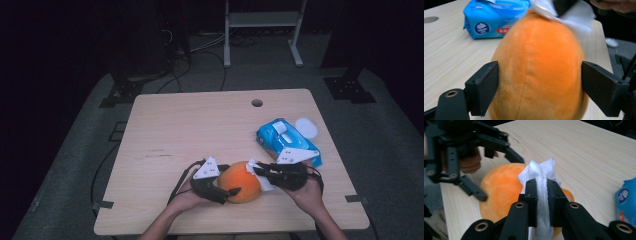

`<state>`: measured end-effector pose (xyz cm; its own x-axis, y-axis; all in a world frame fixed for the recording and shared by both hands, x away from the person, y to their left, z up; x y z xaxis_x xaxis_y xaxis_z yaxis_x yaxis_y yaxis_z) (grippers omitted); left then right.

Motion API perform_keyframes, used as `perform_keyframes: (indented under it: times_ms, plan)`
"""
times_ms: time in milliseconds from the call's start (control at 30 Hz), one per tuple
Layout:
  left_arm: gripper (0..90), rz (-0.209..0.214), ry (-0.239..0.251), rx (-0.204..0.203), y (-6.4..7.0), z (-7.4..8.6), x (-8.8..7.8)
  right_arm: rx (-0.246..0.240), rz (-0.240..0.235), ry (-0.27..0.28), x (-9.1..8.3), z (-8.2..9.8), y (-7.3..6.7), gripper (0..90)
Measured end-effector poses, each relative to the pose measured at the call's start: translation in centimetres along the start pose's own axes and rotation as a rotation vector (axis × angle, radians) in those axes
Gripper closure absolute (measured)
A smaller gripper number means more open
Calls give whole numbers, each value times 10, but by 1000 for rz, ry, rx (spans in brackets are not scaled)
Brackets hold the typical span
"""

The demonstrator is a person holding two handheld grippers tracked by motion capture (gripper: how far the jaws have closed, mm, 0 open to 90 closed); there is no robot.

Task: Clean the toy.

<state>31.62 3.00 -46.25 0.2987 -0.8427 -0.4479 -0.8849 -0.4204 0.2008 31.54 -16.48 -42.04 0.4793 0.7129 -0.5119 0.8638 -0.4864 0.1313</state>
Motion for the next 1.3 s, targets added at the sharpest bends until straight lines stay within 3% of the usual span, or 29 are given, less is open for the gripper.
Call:
perform_keyframes:
  times_ms: [67, 200, 267, 400, 467, 500, 633, 733, 800, 1000, 1167, 1300]
  plan:
    - [169, 5, -2, 17, 2, 0, 0, 17, 16, -4, -2, 2, 5, 791]
    - [175, 18, 10, 2, 1, -2, -2, 48, -5, -14, -3, 8, 10, 791]
    - [213, 6, 1, 21, 2, -1, -1, 58, -11, -10, -3, 7, 9, 791]
    - [245, 1, -4, 54, 8, 0, 2, 27, -52, 19, 0, -5, -6, 791]
    - [248, -5, -5, 62, 8, 0, 2, -7, -41, 9, 2, -9, -10, 791]
    - [250, -2, -4, 61, 9, 1, 1, -15, -33, 11, 2, -10, -9, 791]
    - [251, 3, 1, 75, 11, 2, 2, 43, 18, -1, -2, 3, 10, 791]
    - [250, 5, 4, 85, 13, 2, 3, 104, 17, -6, -7, 16, 23, 791]
    - [250, 5, 3, 94, 14, 1, 4, 112, 27, -15, -9, 20, 28, 791]
    - [246, 2, -7, 107, 17, 2, 4, 111, 4, 8, -8, 12, 21, 791]
    - [244, 5, -4, 111, 18, 3, 4, 72, -7, 6, -6, 4, 13, 791]
    - [244, 11, 3, 100, 17, 2, 4, 119, -1, -1, -8, 15, 24, 792]
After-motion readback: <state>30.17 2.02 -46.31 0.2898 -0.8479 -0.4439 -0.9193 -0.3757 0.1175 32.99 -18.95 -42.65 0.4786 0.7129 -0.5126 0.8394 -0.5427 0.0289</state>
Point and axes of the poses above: each handheld gripper's, and its own axes: x roughly forward along the jaws, z roughly out of its underside, y roughly to its right, the point moved 5 cm from there along x, roughly forward along the jaws, and after that the axes turned 12 degrees about -x, right-handed, at the moved point
